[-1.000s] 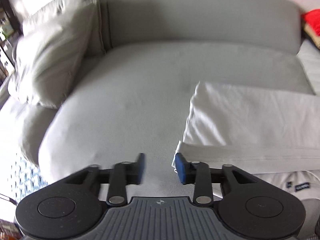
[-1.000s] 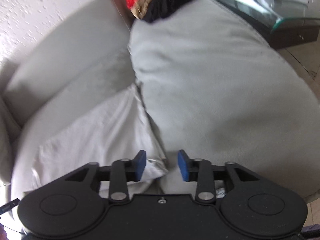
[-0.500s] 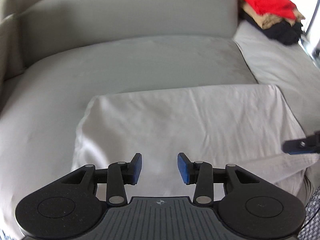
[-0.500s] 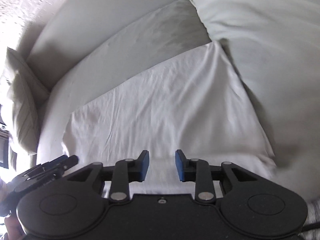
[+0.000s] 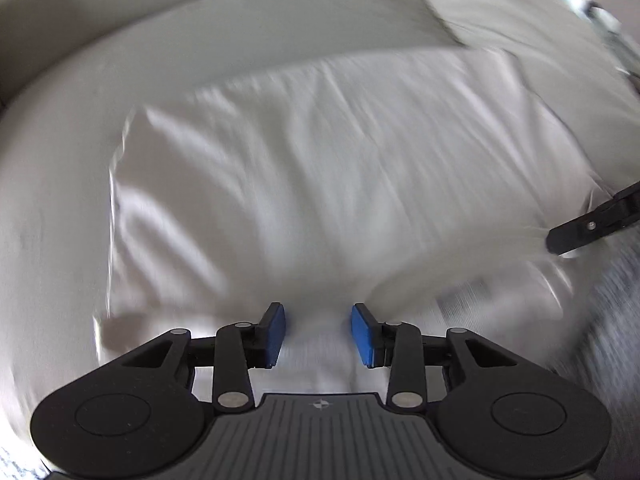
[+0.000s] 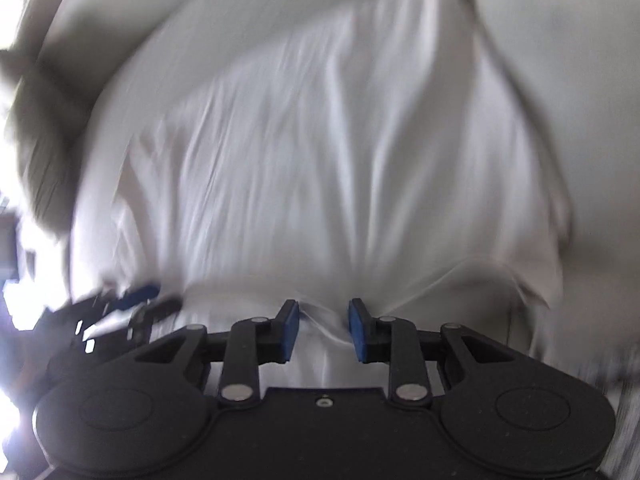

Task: Fold clothes

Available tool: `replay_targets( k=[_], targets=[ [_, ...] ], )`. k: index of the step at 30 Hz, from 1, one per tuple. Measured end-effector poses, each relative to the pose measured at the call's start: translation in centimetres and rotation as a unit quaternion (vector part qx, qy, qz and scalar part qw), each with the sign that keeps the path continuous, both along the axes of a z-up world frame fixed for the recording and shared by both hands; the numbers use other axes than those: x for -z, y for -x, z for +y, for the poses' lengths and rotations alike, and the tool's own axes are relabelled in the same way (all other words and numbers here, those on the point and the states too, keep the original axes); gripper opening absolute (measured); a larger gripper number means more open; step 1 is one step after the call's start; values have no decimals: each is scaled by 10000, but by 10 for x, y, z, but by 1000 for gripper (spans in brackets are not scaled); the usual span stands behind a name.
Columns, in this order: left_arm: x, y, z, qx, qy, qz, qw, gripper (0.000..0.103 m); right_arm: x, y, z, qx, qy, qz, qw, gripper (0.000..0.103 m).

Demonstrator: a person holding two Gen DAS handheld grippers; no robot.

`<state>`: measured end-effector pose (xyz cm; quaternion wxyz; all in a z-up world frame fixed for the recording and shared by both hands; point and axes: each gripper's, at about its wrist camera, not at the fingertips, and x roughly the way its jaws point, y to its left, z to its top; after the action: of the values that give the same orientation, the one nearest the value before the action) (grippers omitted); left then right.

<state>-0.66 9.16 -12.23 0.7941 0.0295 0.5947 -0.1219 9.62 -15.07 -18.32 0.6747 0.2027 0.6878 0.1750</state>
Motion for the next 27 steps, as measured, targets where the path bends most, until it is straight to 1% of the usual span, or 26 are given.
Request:
replay_targets(
  k=[1,3,4,5,6,7,9,11,14,16,18,19,21,23,25,27],
  targets=[
    [-6,16,7,-20,99,-53,9999,32,-5,16,-3,-104,-87,-6,9999,28],
    [-18,43,20,-188,182,-287,9992,33,-19,46,-14,-175,-214,-134,9995,32],
    [-24,57,26,-272,223,-403,9986,33,-27,55,-21,-89,-275,-250,9993,35],
    [-30,71,32,-356,264,-520,9977,33,-33,60,-29,76,-315,-394,9987,36],
    [-34,76,36,-485,277,-667,9962,34,-38,62,-35,279,-314,-565,9975,36],
    [-37,76,38,-648,270,-837,9940,34,-43,64,-42,481,-313,-736,9956,37],
    [-41,73,39,-986,238,-1140,9883,35,-50,59,-49,851,-156,-1124,9899,38],
    [-35,61,32,-1227,201,-1280,9839,35,-51,50,-47,1036,-1,-1499,9833,38],
    [-20,37,15,-1394,129,-1381,9805,34,-38,38,-30,1030,163,-1776,9786,37],
    [-8,26,3,-1445,-6,-1341,9804,34,-25,34,-14,918,343,-1874,9774,37],
    [-3,25,-2,-1344,-205,-1232,9830,34,-11,33,0,749,536,-1795,9794,37],
    [-1,25,-3,-1274,-311,-1169,9845,34,-9,36,1,658,603,-1737,9807,37],
    [1,27,-6,-1133,-523,-1042,9867,35,-11,44,2,443,703,-1752,9810,37],
    [-6,32,3,-1112,-543,-960,9877,35,-20,48,2,326,751,-1687,9823,37],
    [-17,34,19,-1241,-538,-1078,9849,35,-31,47,4,374,522,-1776,9820,37],
    [-28,31,39,-1531,-348,-1261,9795,36,-42,44,6,463,243,-1911,9802,42]
  ],
)
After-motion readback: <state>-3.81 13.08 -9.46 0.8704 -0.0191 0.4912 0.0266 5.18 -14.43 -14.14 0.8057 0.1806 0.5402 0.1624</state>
